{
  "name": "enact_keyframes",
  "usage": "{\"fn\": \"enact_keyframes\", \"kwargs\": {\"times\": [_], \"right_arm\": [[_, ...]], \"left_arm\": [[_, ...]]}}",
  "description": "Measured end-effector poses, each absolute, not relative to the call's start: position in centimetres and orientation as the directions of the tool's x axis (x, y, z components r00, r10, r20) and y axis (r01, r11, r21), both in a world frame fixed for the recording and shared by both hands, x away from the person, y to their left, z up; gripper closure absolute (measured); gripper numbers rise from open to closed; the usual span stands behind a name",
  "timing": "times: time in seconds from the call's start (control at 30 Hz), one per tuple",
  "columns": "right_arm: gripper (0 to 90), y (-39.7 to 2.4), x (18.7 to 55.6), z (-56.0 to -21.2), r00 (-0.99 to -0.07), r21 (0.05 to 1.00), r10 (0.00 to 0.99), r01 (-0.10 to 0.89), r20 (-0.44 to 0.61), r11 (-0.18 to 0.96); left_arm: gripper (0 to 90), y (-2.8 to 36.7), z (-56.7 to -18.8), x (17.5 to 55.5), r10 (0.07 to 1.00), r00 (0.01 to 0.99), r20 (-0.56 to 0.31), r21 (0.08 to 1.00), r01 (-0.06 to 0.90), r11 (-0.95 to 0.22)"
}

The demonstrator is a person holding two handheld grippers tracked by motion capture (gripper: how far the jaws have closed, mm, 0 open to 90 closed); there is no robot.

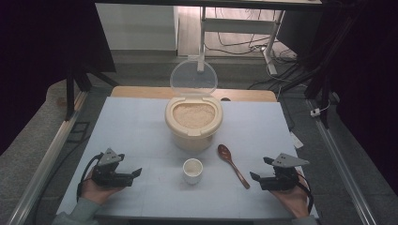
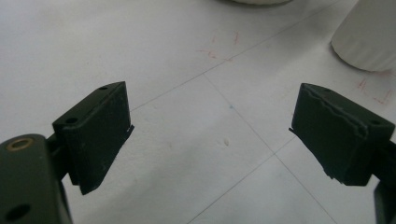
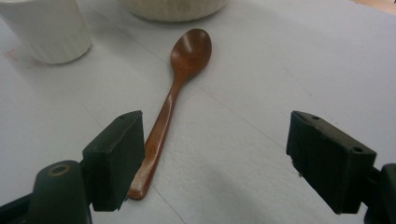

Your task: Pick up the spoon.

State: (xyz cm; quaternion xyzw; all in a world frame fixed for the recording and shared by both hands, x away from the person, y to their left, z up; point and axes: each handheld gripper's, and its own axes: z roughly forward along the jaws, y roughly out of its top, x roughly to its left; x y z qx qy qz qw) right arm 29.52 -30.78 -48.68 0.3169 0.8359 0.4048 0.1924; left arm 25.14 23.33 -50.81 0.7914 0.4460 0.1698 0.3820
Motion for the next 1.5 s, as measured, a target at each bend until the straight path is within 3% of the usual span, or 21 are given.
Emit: {"fn": "enact_keyframes", "kwargs": {"times": [1.0,1.5], "right_arm": [[25.7,-30.0,29.5,-46.9,-0.718,0.784,0.695,0.414,-0.032,0.463],[29.4,-26.5,29.8,-44.1,-0.736,0.681,0.676,0.479,-0.032,0.554]], "left_arm": [[12.3,23.3,-50.7,25.2,0.838,0.543,-0.059,0.764,0.564,-0.312],[12.4,23.1,-50.9,25.5,0.835,0.548,-0.055,0.75,0.575,-0.328]]}}
